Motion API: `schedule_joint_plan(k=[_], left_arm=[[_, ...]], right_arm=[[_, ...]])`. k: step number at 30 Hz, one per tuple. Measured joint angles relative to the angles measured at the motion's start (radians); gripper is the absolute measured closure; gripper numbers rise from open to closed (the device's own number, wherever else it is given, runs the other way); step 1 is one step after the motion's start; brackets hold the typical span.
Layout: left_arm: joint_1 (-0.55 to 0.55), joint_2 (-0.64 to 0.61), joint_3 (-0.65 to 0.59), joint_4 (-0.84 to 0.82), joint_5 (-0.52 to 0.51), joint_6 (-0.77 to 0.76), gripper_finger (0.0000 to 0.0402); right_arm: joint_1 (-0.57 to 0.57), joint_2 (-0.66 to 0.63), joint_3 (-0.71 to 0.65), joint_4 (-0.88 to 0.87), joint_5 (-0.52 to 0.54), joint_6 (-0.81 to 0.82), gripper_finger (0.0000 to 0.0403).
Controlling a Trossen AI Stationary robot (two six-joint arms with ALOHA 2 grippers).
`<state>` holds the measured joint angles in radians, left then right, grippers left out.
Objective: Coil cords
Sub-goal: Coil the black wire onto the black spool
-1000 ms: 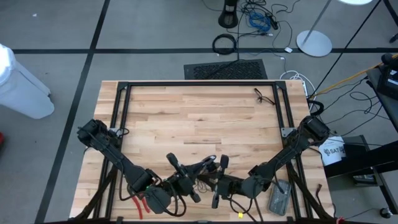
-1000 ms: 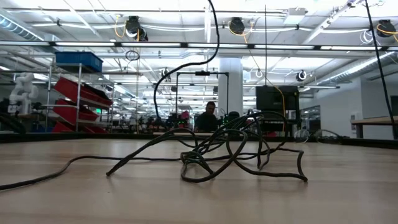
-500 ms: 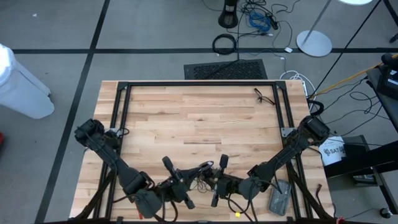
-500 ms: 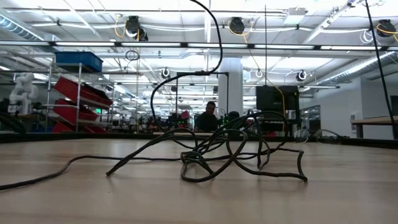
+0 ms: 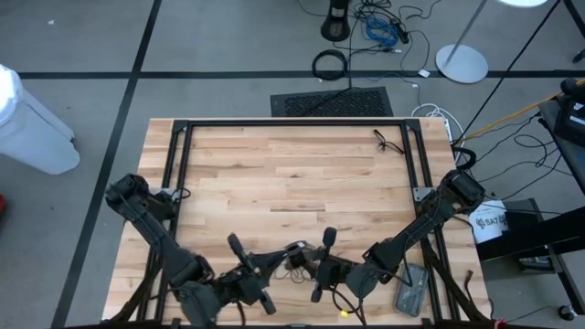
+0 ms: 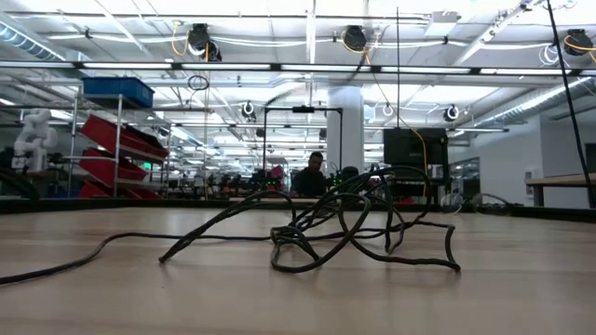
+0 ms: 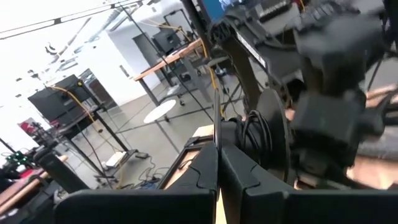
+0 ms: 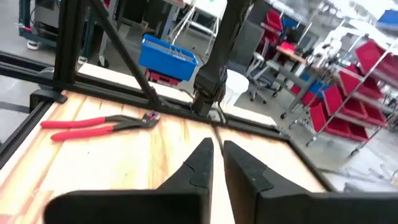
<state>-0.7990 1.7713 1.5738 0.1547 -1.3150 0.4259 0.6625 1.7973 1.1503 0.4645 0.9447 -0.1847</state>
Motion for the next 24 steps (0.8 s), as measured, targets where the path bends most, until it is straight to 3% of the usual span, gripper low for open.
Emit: schedule_joint_plan(k=[5,11,17,24], left_arm=[[-0.048,-0.03,0.0,-0.014,-0.032,0.0,0.04],[-0.113,-0.056,0.0,-0.012,-0.076,0.01,0.04],[-0.15,-0.058,0.0,-0.012,-0.221,0.078,0.04],[-0.158,-0.058,0.0,-0.008,-0.232,0.087,0.04]], right_arm=[[-0.024,0.0,-0.001,-0.121,-0.021,0.13,0.035],[-0.067,0.0,-0.001,-0.223,-0.14,0.25,0.0333],[-0.075,0.0,-0.001,-0.233,-0.215,0.259,0.033],[-0.074,0.0,-0.001,-0.292,-0.219,0.275,0.033]])
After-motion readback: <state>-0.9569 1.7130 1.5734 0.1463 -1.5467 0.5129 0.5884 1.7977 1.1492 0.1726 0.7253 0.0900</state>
